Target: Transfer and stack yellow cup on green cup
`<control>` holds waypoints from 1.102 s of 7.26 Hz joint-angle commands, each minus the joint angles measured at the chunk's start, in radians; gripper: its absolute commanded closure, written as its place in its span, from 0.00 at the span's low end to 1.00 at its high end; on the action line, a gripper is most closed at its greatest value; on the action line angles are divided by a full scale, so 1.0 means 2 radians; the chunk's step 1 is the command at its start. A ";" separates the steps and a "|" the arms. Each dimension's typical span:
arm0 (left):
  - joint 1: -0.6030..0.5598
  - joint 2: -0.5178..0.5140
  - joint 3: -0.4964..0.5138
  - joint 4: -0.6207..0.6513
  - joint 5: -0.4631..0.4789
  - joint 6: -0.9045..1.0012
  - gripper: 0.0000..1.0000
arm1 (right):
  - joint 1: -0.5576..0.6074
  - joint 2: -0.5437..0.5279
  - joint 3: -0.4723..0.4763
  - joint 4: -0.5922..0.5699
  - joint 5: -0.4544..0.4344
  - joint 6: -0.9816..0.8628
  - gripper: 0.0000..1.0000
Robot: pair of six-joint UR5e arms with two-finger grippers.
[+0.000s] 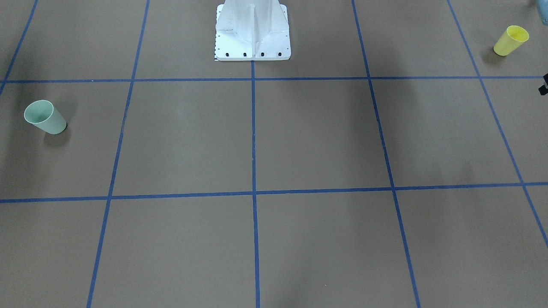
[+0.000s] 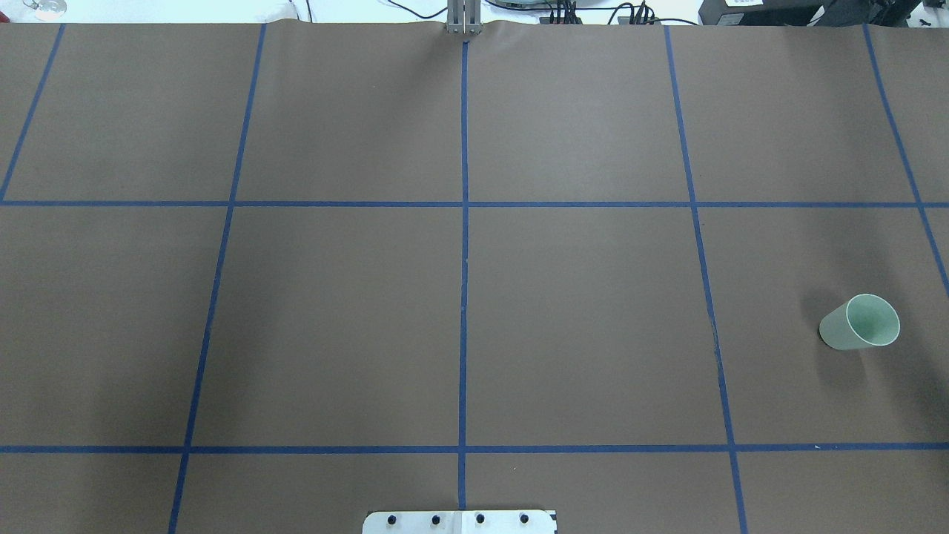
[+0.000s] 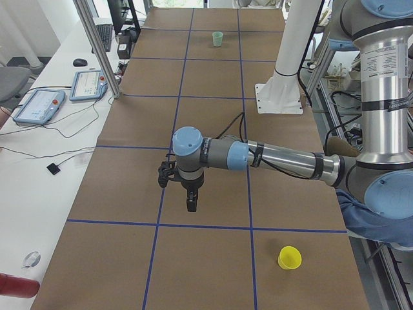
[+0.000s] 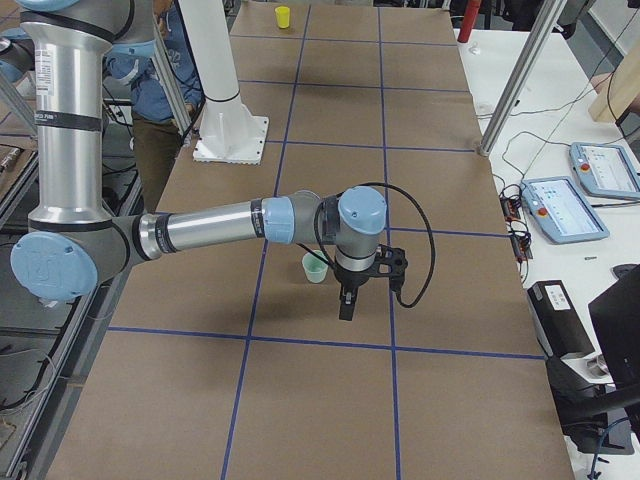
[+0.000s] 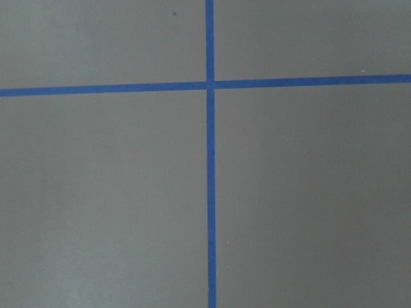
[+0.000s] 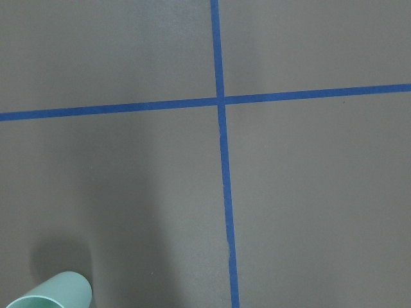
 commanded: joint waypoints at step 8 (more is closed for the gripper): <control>0.000 0.005 0.006 -0.005 -0.010 -0.009 0.00 | 0.000 0.001 -0.002 0.001 0.003 0.001 0.00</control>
